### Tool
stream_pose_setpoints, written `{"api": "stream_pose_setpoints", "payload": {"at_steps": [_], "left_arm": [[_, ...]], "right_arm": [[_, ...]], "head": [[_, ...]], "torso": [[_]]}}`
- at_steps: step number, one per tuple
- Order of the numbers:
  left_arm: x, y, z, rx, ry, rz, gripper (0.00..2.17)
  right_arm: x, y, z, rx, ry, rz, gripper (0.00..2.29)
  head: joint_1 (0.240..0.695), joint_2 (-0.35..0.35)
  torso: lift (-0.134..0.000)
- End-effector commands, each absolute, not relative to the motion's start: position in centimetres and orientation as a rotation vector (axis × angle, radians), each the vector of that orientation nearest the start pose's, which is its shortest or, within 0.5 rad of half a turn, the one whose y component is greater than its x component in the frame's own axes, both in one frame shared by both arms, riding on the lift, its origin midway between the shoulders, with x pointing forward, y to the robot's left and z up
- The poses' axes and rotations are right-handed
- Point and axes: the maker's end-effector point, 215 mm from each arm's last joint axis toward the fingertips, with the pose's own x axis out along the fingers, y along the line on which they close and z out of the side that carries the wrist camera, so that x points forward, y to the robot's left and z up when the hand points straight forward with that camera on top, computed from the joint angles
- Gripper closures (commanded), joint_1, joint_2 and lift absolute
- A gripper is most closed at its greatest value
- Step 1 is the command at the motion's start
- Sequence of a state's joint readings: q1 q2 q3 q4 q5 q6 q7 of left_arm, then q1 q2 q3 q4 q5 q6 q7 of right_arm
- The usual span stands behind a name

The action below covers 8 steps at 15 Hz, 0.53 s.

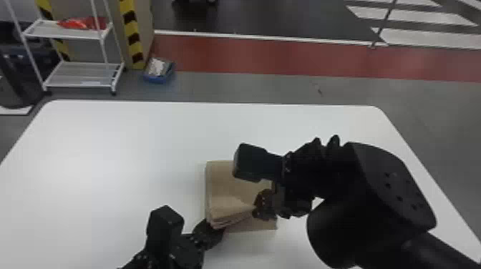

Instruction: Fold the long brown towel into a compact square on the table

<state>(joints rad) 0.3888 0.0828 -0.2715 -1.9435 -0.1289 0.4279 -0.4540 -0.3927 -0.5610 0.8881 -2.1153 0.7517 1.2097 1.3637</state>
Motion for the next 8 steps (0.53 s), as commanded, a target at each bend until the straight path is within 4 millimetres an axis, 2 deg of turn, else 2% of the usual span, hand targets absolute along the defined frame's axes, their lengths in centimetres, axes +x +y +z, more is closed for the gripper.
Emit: {"api": "stream_pose_setpoints", "payload": {"at_steps": [1, 2, 4, 6, 8], "left_arm": [[38.5, 2.2, -47.1, 0.064, 0.464, -0.702, 2.15], [38.6, 2.3, -47.1, 0.064, 0.464, -0.702, 2.15], [38.4, 2.0, -47.0, 0.063, 0.464, -0.708, 2.15], [38.4, 2.1, -47.0, 0.063, 0.462, -0.707, 2.15], [38.4, 2.2, -47.1, 0.062, 0.464, -0.706, 2.15]], "right_arm": [[40.5, -10.1, -40.1, -0.959, 0.912, 1.085, 0.95], [40.6, -9.9, -39.9, -0.956, 0.903, 1.087, 0.8], [40.3, -9.5, -39.5, -0.947, 0.889, 1.094, 0.8], [40.2, -9.2, -38.9, -0.935, 0.873, 1.098, 0.66], [39.7, -8.8, -38.3, -0.919, 0.853, 1.108, 0.66]], "head": [[0.695, -0.119], [0.695, -0.119], [0.695, -0.114], [0.695, -0.109], [0.695, -0.105]], "torso": [[-0.123], [-0.123], [-0.123], [-0.123], [-0.123]]}}
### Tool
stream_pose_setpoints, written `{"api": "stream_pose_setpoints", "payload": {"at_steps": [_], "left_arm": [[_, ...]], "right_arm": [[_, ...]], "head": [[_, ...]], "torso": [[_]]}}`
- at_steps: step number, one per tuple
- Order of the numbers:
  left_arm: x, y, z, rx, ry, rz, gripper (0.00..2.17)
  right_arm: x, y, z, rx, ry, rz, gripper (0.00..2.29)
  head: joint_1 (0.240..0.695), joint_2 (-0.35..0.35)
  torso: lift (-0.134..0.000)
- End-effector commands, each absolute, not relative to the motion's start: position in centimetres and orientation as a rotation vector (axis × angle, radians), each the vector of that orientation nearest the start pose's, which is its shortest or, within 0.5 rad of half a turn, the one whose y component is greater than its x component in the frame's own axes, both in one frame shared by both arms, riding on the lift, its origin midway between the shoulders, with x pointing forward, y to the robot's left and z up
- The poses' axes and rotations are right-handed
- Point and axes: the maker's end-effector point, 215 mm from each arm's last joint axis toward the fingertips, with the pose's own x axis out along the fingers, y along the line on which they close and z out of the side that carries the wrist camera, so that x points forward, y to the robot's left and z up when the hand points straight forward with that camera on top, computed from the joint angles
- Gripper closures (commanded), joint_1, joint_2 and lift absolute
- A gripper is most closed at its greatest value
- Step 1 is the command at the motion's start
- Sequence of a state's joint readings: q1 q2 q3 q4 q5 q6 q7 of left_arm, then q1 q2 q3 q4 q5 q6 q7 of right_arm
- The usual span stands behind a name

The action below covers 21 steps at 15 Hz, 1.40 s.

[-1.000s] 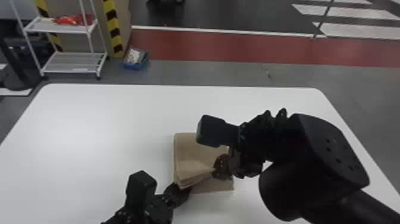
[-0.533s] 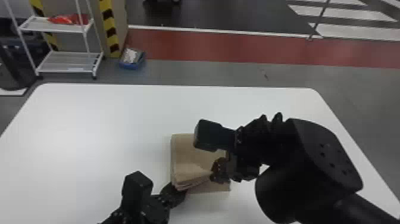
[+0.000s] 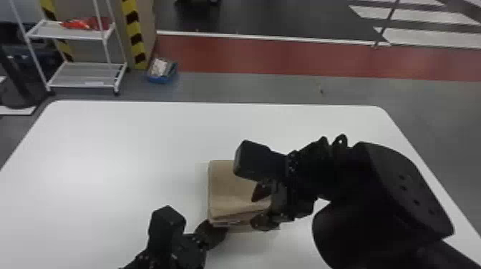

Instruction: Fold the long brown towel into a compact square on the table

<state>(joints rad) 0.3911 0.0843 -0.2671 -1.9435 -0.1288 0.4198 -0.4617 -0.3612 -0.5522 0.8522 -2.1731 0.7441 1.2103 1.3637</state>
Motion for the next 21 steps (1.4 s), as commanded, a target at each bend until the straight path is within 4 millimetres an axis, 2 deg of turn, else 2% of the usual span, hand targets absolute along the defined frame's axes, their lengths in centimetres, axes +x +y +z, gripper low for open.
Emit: {"api": "stream_pose_setpoints", "payload": {"at_steps": [1, 3, 5, 7, 10, 11, 16, 21], "left_arm": [[38.4, 2.2, -47.1, 0.062, 0.464, -0.707, 2.15], [38.4, 2.2, -47.0, 0.063, 0.463, -0.711, 2.15], [38.1, 2.2, -47.0, 0.064, 0.463, -0.713, 2.15], [37.5, 2.1, -46.9, 0.064, 0.46, -0.719, 2.15], [37.4, 2.2, -46.8, 0.069, 0.457, -0.724, 2.15], [37.4, 2.2, -46.8, 0.07, 0.457, -0.722, 2.15], [37.2, 2.0, -46.7, 0.068, 0.455, -0.727, 2.15], [37.0, 1.9, -46.6, 0.078, 0.46, -0.738, 2.15]], "right_arm": [[39.6, -8.7, -38.1, -0.913, 0.844, 1.111, 0.66], [39.8, -9.0, -37.2, -0.882, 0.826, 1.099, 0.66], [40.8, -9.5, -36.3, -0.841, 0.81, 1.07, 0.66], [41.2, -10.0, -36.3, -0.785, 0.819, 1.049, 0.7], [41.0, -10.7, -37.2, -0.785, 0.84, 1.031, 1.41], [41.3, -11.1, -37.4, -0.787, 0.845, 1.017, 1.48], [40.3, -12.0, -39.2, -0.787, 0.888, 1.014, 1.48], [39.6, -12.3, -40.0, -0.792, 0.904, 1.018, 1.48]], "head": [[0.695, -0.103], [0.695, -0.097], [0.695, -0.098], [0.695, -0.102], [0.695, -0.114], [0.695, -0.117], [0.695, -0.14], [0.695, -0.15]], "torso": [[-0.123], [-0.123], [-0.123], [-0.123], [-0.123], [-0.123], [-0.123], [-0.123]]}}
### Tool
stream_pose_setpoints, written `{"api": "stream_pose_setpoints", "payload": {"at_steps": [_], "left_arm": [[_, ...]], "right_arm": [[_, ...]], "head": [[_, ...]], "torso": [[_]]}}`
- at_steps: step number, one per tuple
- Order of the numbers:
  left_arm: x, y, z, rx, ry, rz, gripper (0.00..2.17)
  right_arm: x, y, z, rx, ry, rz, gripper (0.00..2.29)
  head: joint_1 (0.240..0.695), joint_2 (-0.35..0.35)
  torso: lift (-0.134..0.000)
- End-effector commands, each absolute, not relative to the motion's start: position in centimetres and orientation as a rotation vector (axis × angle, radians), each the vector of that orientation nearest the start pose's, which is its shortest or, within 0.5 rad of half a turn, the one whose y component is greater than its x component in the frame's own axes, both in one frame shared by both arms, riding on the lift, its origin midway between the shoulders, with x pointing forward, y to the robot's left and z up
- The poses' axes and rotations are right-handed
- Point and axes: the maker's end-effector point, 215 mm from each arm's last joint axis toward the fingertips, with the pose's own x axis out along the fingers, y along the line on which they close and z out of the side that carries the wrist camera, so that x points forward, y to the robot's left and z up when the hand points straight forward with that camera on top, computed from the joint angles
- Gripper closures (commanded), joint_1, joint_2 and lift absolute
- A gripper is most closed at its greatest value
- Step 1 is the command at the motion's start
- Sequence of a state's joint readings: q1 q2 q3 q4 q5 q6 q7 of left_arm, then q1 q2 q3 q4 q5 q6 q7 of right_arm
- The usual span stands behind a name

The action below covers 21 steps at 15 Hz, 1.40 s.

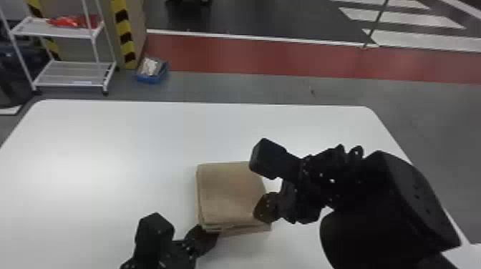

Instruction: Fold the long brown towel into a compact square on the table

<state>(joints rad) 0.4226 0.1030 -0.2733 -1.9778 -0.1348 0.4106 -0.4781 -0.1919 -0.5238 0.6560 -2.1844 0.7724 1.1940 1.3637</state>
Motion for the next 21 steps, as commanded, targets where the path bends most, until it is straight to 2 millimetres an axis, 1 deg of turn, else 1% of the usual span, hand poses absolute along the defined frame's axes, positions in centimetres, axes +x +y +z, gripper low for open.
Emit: {"api": "stream_pose_setpoints", "payload": {"at_steps": [1, 2, 4, 6, 7, 8, 9, 10, 12, 13, 14, 15, 17, 18, 19, 20, 21], "left_arm": [[37.0, 1.9, -46.7, 0.083, 0.463, -0.739, 2.15], [36.6, 1.6, -46.6, 0.087, 0.467, -0.75, 2.15], [36.2, 1.7, -46.7, 0.098, 0.478, -0.766, 2.15], [36.2, 2.1, -46.3, 0.125, 0.481, -0.781, 2.14], [36.2, 2.5, -46.4, 0.127, 0.498, -0.78, 2.13], [36.2, 2.5, -46.1, 0.13, 0.497, -0.795, 1.98], [36.6, 2.7, -45.5, 0.14, 0.488, -0.807, 1.83], [36.8, 2.9, -45.0, 0.157, 0.482, -0.818, 1.6], [37.1, 3.5, -44.1, 0.162, 0.471, -0.832, 0.97], [37.5, 4.2, -43.6, 0.171, 0.464, -0.821, 0.52], [37.6, 5.3, -44.2, 0.17, 0.493, -0.803, 0.23], [37.9, 6.0, -44.1, 0.171, 0.497, -0.793, 0.16], [38.7, 8.3, -43.9, 0.171, 0.503, -0.756, 0.16], [39.0, 8.9, -43.5, 0.165, 0.498, -0.746, 0.16], [39.1, 9.8, -43.7, 0.157, 0.512, -0.727, 0.17], [39.5, 10.3, -42.9, 0.143, 0.496, -0.706, 0.17], [39.5, 10.0, -42.5, 0.126, 0.486, -0.704, 0.19]], "right_arm": [[39.5, -12.4, -40.2, -0.795, 0.906, 1.018, 1.48], [39.4, -12.6, -40.5, -0.801, 0.911, 1.016, 1.48], [39.6, -12.6, -41.0, -0.807, 0.917, 1.013, 1.48], [39.6, -12.9, -41.2, -0.81, 0.922, 1.008, 1.48], [39.7, -12.8, -41.2, -0.81, 0.919, 1.007, 1.48], [39.8, -12.9, -41.1, -0.809, 0.918, 1.005, 1.48], [39.8, -13.0, -41.1, -0.807, 0.919, 1.004, 1.48], [39.7, -13.0, -41.2, -0.807, 0.921, 1.005, 1.48], [39.8, -12.7, -41.1, -0.804, 0.916, 1.005, 1.48], [39.8, -12.7, -41.1, -0.804, 0.914, 1.003, 1.48], [39.8, -12.7, -41.1, -0.801, 0.915, 1.002, 1.48], [39.8, -12.5, -41.0, -0.802, 0.912, 1.005, 1.48], [39.8, -12.4, -41.0, -0.801, 0.91, 1.005, 1.48], [39.8, -12.4, -41.1, -0.799, 0.912, 1.006, 1.48], [39.8, -12.3, -41.1, -0.797, 0.912, 1.006, 1.48], [39.7, -12.3, -41.2, -0.797, 0.913, 1.007, 1.48], [39.7, -12.2, -41.1, -0.794, 0.911, 1.009, 1.48]], "head": [[0.695, -0.152], [0.695, -0.154], [0.695, -0.158], [0.695, -0.165], [0.695, -0.167], [0.695, -0.166], [0.695, -0.164], [0.695, -0.161], [0.695, -0.159], [0.695, -0.155], [0.695, -0.142], [0.695, -0.131], [0.695, -0.109], [0.695, -0.096], [0.695, -0.081], [0.695, -0.067], [0.695, -0.042]], "torso": [[-0.123], [-0.123], [-0.123], [-0.123], [-0.123], [-0.123], [-0.123], [-0.123], [-0.123], [-0.123], [-0.123], [-0.123], [-0.123], [-0.123], [-0.123], [-0.123], [-0.123]]}}
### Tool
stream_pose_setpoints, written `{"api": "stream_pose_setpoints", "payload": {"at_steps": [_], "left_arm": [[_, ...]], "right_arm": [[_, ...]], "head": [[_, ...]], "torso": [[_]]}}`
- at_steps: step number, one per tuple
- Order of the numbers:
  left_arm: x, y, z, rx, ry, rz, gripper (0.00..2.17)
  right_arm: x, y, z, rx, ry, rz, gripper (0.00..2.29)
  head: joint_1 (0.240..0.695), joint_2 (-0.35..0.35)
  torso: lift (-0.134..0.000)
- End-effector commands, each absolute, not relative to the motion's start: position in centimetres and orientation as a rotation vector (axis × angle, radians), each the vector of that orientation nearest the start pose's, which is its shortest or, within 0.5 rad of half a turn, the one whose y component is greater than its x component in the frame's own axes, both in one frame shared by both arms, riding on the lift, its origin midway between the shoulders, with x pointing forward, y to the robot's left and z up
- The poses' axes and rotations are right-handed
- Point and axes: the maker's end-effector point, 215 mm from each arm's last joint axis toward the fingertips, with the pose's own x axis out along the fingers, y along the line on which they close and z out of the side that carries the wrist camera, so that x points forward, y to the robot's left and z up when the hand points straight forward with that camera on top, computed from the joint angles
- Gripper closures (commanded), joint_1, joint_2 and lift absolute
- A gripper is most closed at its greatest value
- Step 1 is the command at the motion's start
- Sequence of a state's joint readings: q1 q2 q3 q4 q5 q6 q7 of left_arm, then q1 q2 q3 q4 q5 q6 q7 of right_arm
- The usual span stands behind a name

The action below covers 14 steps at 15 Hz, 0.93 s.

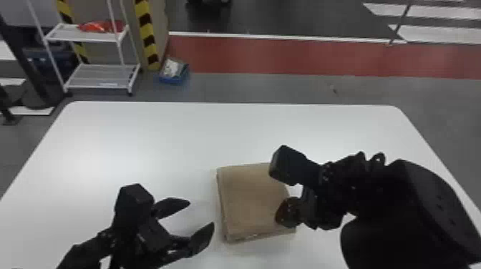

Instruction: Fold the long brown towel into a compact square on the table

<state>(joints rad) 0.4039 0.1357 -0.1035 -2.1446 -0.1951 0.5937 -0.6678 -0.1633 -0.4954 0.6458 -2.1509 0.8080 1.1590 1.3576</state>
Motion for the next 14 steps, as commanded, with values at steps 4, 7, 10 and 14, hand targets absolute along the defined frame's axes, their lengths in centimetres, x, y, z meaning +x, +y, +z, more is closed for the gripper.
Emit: {"api": "stream_pose_setpoints", "payload": {"at_steps": [4, 7, 10, 14], "left_arm": [[38.9, 5.6, -41.8, 0.09, 0.446, -0.734, 0.2], [38.5, 2.3, -42.5, 0.1, 0.422, -0.764, 0.2], [40.0, 1.2, -42.4, 0.118, 0.344, -0.744, 0.2], [41.0, 1.1, -43.6, 0.126, 0.35, -0.736, 0.2]], "right_arm": [[39.5, -11.9, -41.4, -0.796, 0.911, 1.012, 1.48], [39.5, -11.6, -41.4, -0.79, 0.908, 1.014, 1.48], [39.5, -11.6, -41.4, -0.79, 0.909, 1.015, 1.48], [39.5, -11.6, -41.4, -0.79, 0.908, 1.015, 1.48]], "head": [[0.695, -0.036], [0.695, -0.093], [0.695, -0.131], [0.695, -0.146]], "torso": [[-0.123], [-0.123], [-0.123], [-0.123]]}}
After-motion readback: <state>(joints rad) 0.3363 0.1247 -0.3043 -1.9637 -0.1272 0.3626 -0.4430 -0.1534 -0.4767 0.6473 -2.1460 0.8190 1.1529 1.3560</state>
